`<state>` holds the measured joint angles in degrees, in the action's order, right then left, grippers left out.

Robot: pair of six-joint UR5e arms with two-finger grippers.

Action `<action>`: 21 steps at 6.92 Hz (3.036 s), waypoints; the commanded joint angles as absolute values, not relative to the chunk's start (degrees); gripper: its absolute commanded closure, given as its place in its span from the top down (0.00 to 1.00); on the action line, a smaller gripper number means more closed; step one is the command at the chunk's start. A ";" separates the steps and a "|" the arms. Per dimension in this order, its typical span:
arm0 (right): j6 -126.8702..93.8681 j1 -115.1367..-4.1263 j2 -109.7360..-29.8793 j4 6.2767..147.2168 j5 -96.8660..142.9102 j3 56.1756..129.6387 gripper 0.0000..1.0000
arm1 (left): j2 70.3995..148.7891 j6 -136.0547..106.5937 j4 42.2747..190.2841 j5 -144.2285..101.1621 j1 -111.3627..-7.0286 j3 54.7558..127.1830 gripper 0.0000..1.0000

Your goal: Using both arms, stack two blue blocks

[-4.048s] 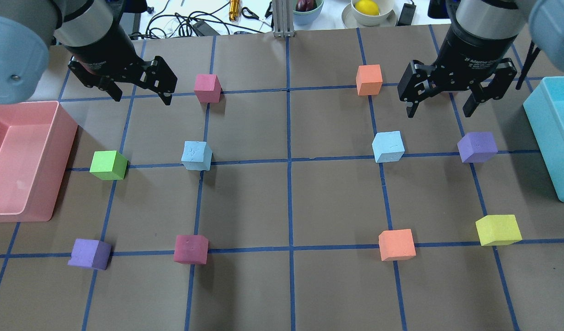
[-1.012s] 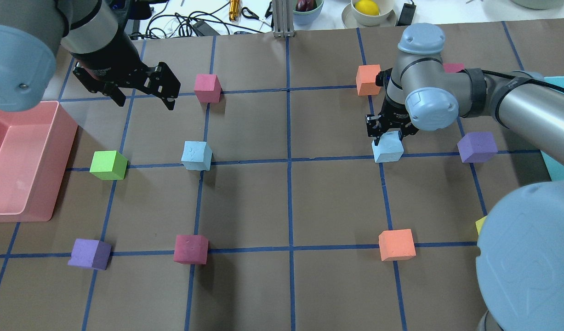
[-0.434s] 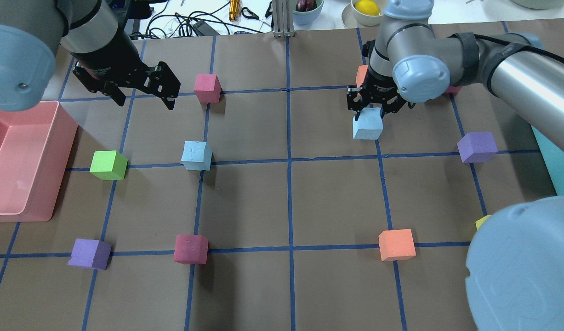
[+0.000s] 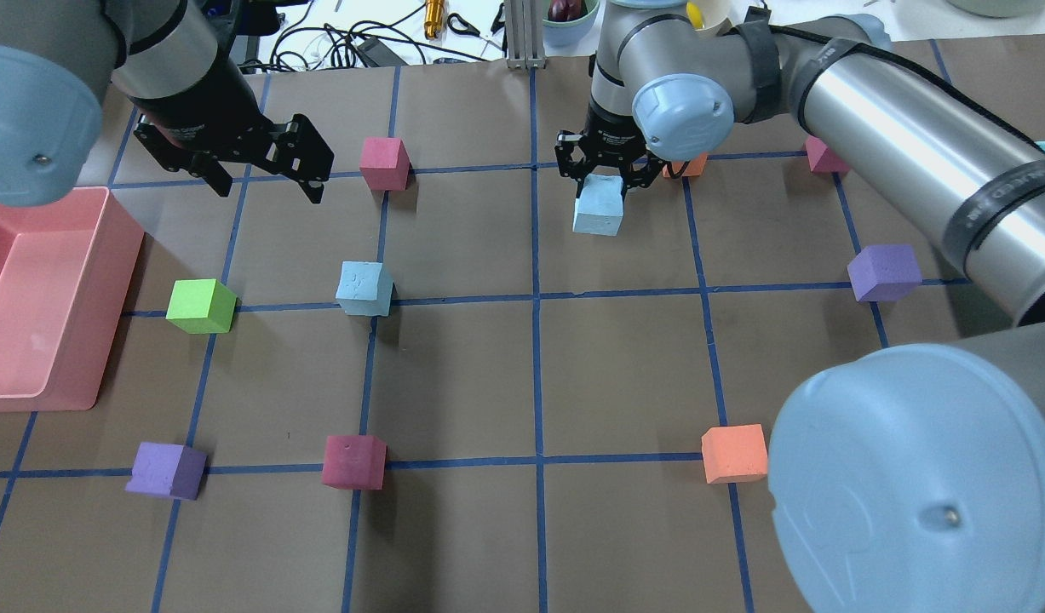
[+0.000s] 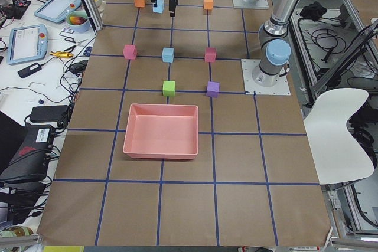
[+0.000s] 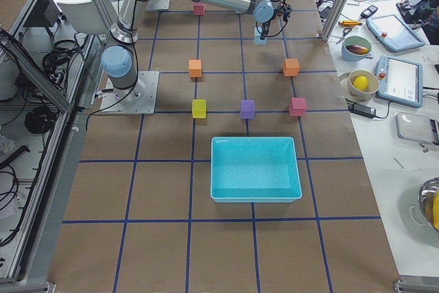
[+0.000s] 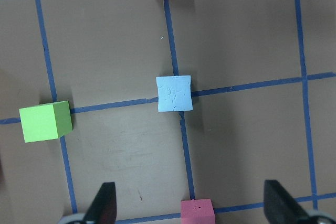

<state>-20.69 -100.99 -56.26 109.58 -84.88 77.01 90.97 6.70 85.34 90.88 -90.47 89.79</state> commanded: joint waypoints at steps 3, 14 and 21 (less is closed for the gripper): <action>-20.04 -106.69 -51.17 112.67 -84.81 75.67 0.00 | 90.97 6.68 85.34 90.88 -90.44 89.82 1.00; -8.62 -95.19 -64.07 98.17 -90.08 75.50 1.00 | 100.96 7.21 63.36 91.32 -90.00 101.74 1.00; -0.96 -90.53 -76.97 86.68 -92.11 77.07 1.00 | 113.46 7.64 46.15 91.41 -90.00 108.72 0.31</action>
<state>-0.76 -90.71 -75.03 88.70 -92.36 76.59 112.30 7.43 47.64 91.32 -89.99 108.75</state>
